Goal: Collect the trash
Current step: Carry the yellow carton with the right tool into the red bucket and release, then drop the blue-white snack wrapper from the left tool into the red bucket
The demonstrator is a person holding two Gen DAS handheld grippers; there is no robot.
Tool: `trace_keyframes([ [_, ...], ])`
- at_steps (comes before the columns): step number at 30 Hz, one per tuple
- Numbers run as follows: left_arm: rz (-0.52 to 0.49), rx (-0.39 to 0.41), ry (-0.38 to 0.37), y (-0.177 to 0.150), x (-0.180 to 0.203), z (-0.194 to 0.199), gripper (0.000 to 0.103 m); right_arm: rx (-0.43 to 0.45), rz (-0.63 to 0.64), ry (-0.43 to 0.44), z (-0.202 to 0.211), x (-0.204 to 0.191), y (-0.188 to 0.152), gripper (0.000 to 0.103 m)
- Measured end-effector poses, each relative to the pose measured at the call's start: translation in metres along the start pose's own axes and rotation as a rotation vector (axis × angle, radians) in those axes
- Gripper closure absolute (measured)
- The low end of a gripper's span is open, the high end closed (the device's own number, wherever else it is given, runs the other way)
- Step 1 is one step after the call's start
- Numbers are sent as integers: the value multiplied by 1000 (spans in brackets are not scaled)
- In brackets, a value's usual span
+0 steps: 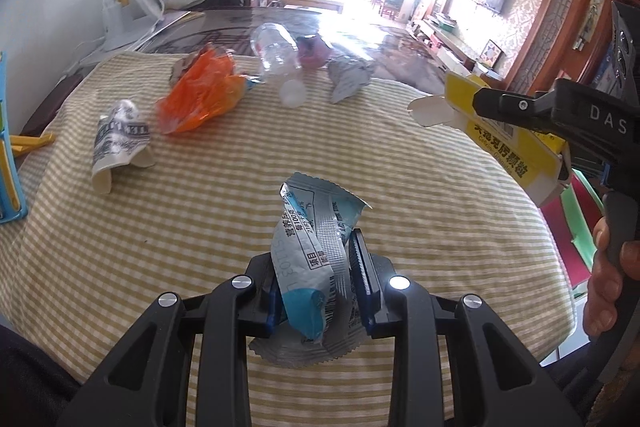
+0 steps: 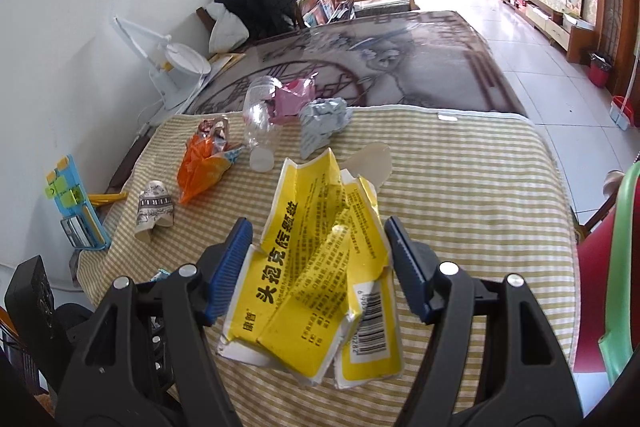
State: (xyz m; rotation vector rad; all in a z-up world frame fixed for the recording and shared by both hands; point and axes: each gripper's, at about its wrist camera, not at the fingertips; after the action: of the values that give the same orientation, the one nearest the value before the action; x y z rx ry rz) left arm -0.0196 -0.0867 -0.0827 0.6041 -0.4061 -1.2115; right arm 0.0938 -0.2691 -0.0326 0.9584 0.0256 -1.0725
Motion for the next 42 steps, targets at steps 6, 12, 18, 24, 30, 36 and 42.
trace_keyframes([
  [6, -47, -7, -35, -3, 25, 3, 76, 46, -18, -53, 24, 21, -2, 37],
  [12, -92, -18, -62, -10, 47, 4, 76, 159, -118, -187, 79, 77, -6, 37],
  [18, -131, -21, -97, -14, 71, 9, 76, 276, -317, -299, 139, 145, -25, 37],
  [24, -176, -22, -148, -13, 103, 12, 76, 336, -431, -410, 167, 180, -42, 35],
  [30, -222, -22, -234, -7, 146, 16, 76, 388, -470, -479, 182, 188, -46, 13],
  [36, -263, -29, -405, 17, 210, 22, 76, 556, -465, -616, 220, 179, -56, 5],
  [42, -349, 8, -527, 38, 281, 33, 76, 744, -554, -678, 262, 189, -73, 5],
])
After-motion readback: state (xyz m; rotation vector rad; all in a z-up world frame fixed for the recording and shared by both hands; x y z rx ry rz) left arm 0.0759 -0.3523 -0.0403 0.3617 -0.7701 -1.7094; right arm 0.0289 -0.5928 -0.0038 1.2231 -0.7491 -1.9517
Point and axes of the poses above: each gripper's, at about its wrist camera, not at the fingertips, and z roughly against the way its jaws point, x to its right, y to its top, and after that the axes turned 14 degrees about y, right-handed
